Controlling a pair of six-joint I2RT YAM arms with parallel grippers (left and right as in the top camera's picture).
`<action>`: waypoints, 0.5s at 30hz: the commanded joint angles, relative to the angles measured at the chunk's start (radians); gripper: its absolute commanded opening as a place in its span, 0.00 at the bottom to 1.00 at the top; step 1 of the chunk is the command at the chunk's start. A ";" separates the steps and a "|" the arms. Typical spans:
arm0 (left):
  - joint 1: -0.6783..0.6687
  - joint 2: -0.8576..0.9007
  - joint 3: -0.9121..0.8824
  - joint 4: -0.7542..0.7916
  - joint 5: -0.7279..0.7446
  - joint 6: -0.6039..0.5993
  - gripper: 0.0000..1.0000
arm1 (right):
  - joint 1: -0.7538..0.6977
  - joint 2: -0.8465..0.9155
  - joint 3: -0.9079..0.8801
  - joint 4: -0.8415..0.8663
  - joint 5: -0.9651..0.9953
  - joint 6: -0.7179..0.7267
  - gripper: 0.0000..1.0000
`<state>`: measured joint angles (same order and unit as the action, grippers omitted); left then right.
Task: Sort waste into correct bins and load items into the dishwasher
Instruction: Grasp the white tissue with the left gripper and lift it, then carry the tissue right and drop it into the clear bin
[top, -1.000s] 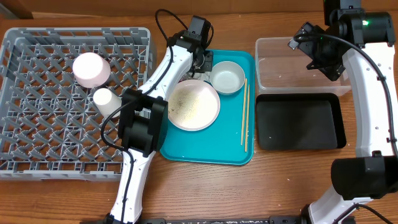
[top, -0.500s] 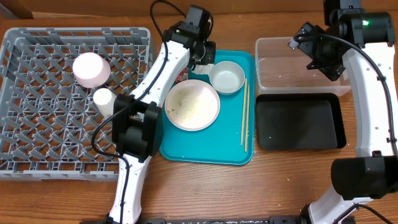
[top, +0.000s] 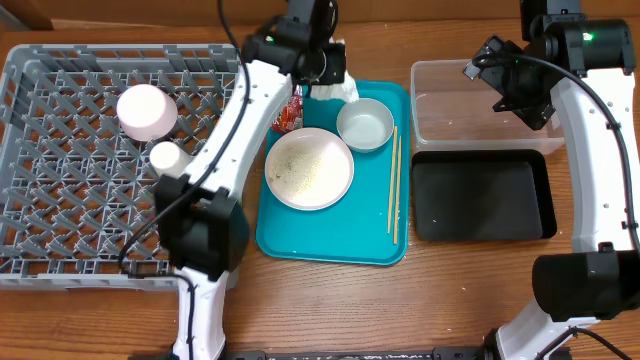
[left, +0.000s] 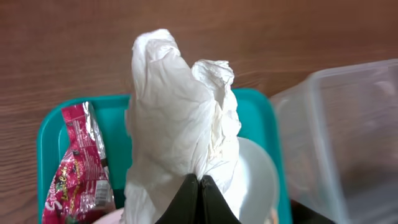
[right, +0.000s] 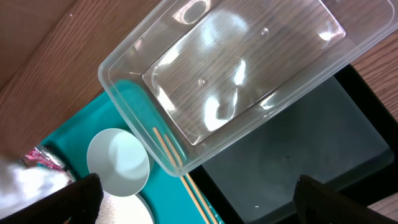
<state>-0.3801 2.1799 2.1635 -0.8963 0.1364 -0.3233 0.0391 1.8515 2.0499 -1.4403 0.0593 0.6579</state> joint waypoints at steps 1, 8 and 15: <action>-0.007 -0.084 0.021 -0.005 0.101 -0.031 0.04 | -0.002 -0.005 0.018 0.002 0.010 -0.004 1.00; -0.035 -0.056 0.019 0.067 0.198 -0.169 0.04 | -0.002 -0.005 0.018 0.002 0.010 -0.004 1.00; -0.120 0.032 0.018 0.315 0.198 -0.305 0.04 | -0.002 -0.005 0.018 0.002 0.010 -0.004 1.00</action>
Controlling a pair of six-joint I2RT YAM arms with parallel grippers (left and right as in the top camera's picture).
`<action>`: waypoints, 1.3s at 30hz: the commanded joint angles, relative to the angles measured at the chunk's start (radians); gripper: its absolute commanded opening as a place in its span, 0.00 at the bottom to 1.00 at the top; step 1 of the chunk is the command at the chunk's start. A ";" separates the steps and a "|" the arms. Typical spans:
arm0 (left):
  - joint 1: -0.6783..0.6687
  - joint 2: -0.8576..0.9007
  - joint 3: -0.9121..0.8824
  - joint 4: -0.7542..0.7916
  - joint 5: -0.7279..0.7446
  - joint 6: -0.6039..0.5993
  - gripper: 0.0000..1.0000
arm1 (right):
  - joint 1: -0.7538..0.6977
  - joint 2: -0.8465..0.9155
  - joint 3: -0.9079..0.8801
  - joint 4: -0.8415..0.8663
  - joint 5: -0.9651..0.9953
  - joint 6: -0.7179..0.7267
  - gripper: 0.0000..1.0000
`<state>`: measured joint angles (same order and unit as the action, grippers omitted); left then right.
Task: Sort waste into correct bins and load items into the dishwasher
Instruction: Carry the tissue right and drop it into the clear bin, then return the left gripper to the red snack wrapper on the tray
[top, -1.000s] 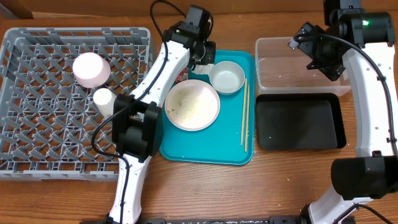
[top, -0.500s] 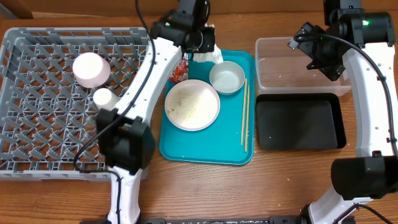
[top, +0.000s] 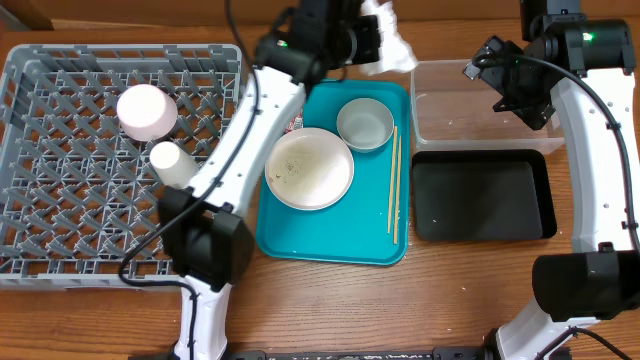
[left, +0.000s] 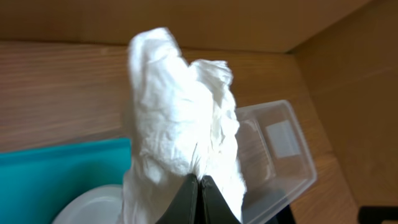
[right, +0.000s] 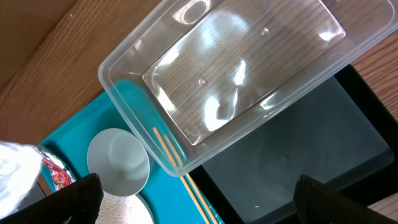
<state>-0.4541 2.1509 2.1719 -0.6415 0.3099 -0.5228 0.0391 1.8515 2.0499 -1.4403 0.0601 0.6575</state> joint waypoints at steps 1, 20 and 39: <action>-0.059 0.080 0.009 0.090 0.024 -0.138 0.04 | -0.002 -0.005 0.018 0.002 0.010 -0.004 1.00; -0.173 0.231 0.013 0.332 0.245 -0.079 0.90 | -0.002 -0.005 0.018 0.002 0.010 -0.004 1.00; 0.232 0.026 0.013 -0.238 0.147 0.185 0.78 | -0.002 -0.005 0.018 0.002 0.010 -0.004 1.00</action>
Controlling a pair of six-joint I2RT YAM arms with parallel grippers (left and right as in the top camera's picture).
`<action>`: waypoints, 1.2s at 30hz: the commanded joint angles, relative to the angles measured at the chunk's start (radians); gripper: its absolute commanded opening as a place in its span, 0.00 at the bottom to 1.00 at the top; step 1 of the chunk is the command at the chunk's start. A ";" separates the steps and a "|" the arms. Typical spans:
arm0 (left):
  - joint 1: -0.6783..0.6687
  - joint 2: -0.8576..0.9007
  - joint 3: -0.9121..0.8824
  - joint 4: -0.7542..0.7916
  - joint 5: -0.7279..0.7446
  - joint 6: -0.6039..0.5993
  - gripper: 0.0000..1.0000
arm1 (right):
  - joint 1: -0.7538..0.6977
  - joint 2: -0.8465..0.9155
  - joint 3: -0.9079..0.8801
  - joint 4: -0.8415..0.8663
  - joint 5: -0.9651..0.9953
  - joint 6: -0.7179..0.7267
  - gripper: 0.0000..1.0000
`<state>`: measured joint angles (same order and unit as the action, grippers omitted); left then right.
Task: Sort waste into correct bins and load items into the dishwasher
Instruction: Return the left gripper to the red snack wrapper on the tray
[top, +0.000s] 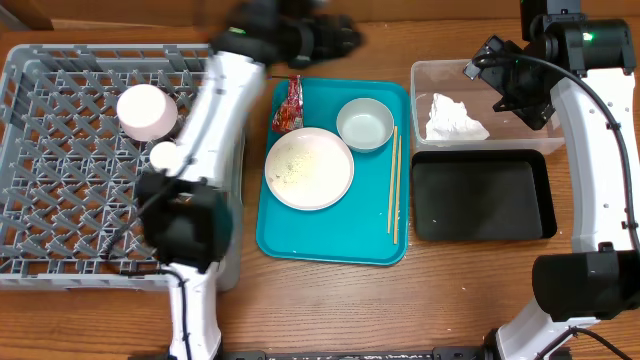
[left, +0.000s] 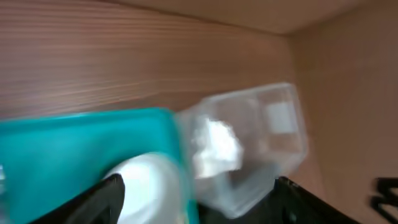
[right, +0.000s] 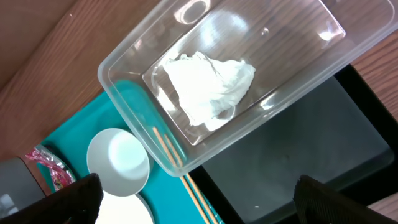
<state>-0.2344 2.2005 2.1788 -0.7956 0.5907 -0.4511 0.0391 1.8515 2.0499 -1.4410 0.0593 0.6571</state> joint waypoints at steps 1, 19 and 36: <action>0.019 -0.022 0.005 -0.143 -0.212 0.127 0.78 | -0.002 -0.005 0.018 0.003 0.010 -0.003 1.00; -0.061 -0.013 -0.187 -0.124 -0.607 0.242 0.76 | -0.002 -0.005 0.018 0.003 0.010 -0.003 1.00; -0.085 -0.010 -0.339 0.100 -0.646 0.242 0.67 | -0.002 -0.005 0.018 0.003 0.010 -0.003 1.00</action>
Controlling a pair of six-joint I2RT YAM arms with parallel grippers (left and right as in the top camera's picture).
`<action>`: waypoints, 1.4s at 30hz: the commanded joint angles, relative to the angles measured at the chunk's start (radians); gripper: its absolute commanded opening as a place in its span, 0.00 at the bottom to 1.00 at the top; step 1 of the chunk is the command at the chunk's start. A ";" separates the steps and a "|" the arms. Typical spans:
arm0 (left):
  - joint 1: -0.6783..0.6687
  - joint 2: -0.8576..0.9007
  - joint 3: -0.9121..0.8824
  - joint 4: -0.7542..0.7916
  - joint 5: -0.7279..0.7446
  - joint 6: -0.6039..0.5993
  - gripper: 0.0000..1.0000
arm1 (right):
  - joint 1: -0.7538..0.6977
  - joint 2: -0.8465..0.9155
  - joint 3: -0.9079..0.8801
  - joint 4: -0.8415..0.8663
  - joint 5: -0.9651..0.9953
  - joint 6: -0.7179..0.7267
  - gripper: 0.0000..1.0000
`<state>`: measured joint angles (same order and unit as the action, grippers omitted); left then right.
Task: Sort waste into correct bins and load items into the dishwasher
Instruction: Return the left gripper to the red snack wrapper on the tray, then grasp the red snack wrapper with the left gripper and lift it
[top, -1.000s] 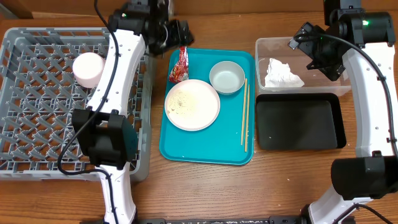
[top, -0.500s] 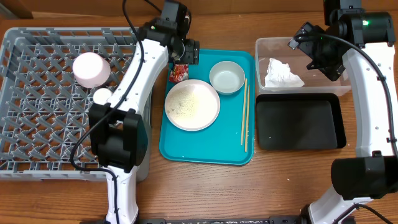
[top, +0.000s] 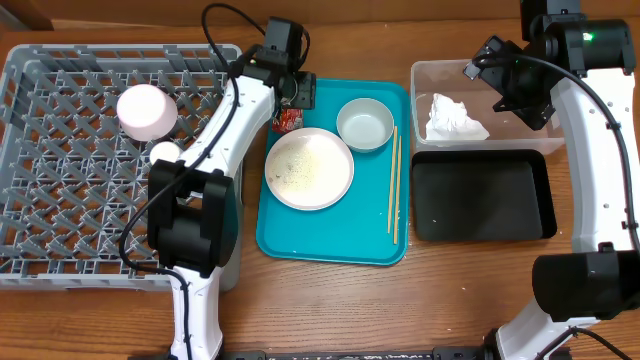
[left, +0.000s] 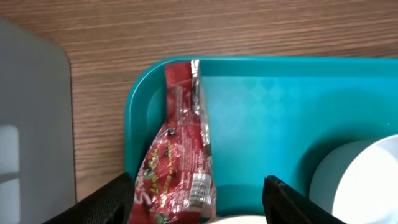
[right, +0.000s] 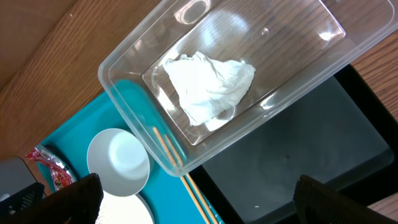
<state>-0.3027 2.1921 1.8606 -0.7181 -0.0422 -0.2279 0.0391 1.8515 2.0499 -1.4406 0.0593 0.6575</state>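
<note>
A red snack wrapper (top: 288, 118) (left: 177, 168) lies in the back left corner of the teal tray (top: 330, 240). My left gripper (top: 291, 92) (left: 202, 211) hangs open just above it, one finger on each side. On the tray also sit a crumb-covered white plate (top: 308, 168), a small pale bowl (top: 365, 125) and chopsticks (top: 394, 185). A crumpled white tissue (top: 452, 117) (right: 208, 90) lies inside the clear bin (top: 420, 75). My right gripper (top: 510, 90) (right: 199, 205) is open and empty above that bin.
A grey dishwasher rack (top: 60, 200) fills the left side and holds a pink cup (top: 147, 110) and a small white cup (top: 165, 155). A black bin (top: 480, 195) sits in front of the clear bin, to the right of the tray.
My left gripper, open and blurred above the tray's far edge before, is now over the red wrapper at the tray's back left corner. The tissue and the right arm are unchanged.
My left gripper was shut on the white tissue above the tray. Then it held the tissue up near the clear bin. Then the tissue lay in the clear bin and the gripper was open. Now it is open over the red wrapper.
</note>
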 joint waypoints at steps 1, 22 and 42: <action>-0.018 -0.002 -0.026 0.029 -0.014 0.019 0.67 | -0.002 -0.005 0.018 0.002 0.010 -0.004 1.00; -0.019 0.127 -0.031 0.061 -0.074 0.019 0.69 | -0.002 -0.005 0.018 0.002 0.010 -0.004 1.00; -0.019 0.159 -0.033 0.065 -0.062 0.019 0.34 | -0.002 -0.005 0.018 0.002 0.010 -0.004 1.00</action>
<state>-0.3149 2.3383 1.8385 -0.6575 -0.0948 -0.2241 0.0391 1.8515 2.0499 -1.4406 0.0597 0.6575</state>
